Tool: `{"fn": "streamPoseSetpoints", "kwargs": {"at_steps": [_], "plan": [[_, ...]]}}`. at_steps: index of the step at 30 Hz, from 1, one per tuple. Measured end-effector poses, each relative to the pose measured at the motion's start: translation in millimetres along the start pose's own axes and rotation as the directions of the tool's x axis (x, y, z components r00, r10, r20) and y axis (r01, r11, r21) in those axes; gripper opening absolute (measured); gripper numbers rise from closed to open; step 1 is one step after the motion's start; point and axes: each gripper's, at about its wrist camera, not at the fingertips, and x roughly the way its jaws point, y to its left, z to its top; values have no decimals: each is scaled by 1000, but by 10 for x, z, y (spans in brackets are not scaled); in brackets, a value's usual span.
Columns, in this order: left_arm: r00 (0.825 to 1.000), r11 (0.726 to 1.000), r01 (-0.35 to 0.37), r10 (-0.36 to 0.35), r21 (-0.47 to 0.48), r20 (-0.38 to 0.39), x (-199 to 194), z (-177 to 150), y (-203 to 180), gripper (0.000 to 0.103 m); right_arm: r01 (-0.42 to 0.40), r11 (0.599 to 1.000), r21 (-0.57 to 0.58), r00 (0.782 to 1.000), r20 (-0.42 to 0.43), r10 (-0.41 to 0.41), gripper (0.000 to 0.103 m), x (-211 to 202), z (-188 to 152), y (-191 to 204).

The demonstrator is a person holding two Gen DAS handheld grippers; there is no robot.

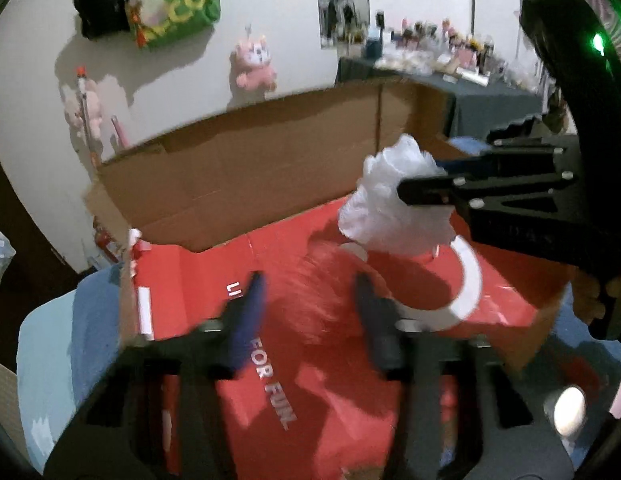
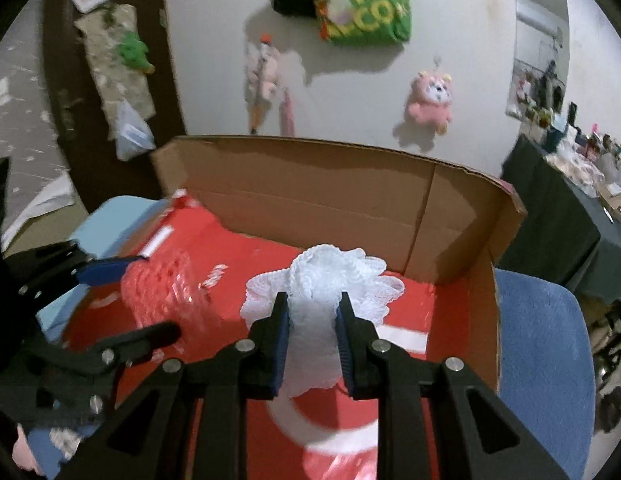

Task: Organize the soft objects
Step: 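Carry the red net and white puffball into the box and open both tools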

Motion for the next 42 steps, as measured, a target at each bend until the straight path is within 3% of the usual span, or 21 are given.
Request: {"fn": "streamPoseSetpoints", "kwargs": {"at_steps": [4, 10, 16, 17, 18, 20, 21, 25, 26, 34, 37, 38, 42], "plan": [[996, 1000, 6, -8, -21, -86, 371, 144, 112, 33, 42, 999, 17, 997, -65, -40, 24, 336, 159, -92], [992, 998, 2, -10, -57, -127, 661, 202, 251, 33, 80, 997, 14, 992, -102, -78, 24, 593, 216, -201], [993, 998, 37, -42, -46, -107, 663, 253, 239, 34, 77, 997, 19, 992, -100, -75, 24, 635, 255, -272], [994, 998, 51, -55, -43, -98, 632, 256, 230, 37, 78, 997, 10, 992, -96, -76, 25, 620, 247, -267], [993, 997, 62, -65, -42, -94, 613, 266, 237, 50, 78, 997, 4, 993, -94, -77, 25, 630, 254, -270], [992, 996, 78, -81, -41, -92, 565, 267, 221, 66, 77, 997, -2, 992, -96, -77, 27, 621, 250, -262], [992, 996, 84, -87, -36, -89, 544, 260, 206, 67, 74, 997, 0, 993, -97, -74, 27, 614, 247, -247], [995, 998, 57, -56, 9, -85, 525, 207, 133, 67, 71, 997, -5, 992, -102, -72, 37, 603, 246, -234], [994, 999, 51, -49, 15, -94, 543, 190, 121, 67, 72, 997, -9, 992, -105, -73, 44, 606, 245, -232], [984, 998, 4, 7, 58, -178, 808, 116, 81, 67, 74, 997, -13, 987, -140, -75, 63, 678, 201, -251], [983, 997, -21, 33, 70, -179, 865, 147, 98, 61, 67, 998, -11, 986, -151, -68, 60, 713, 195, -243], [983, 997, -38, 51, 73, -179, 882, 164, 111, 59, 70, 997, -12, 987, -146, -71, 48, 716, 193, -241], [982, 996, -70, 79, 56, -174, 934, 250, 207, 59, 72, 997, 8, 992, -104, -70, 34, 693, 229, -262]]}}
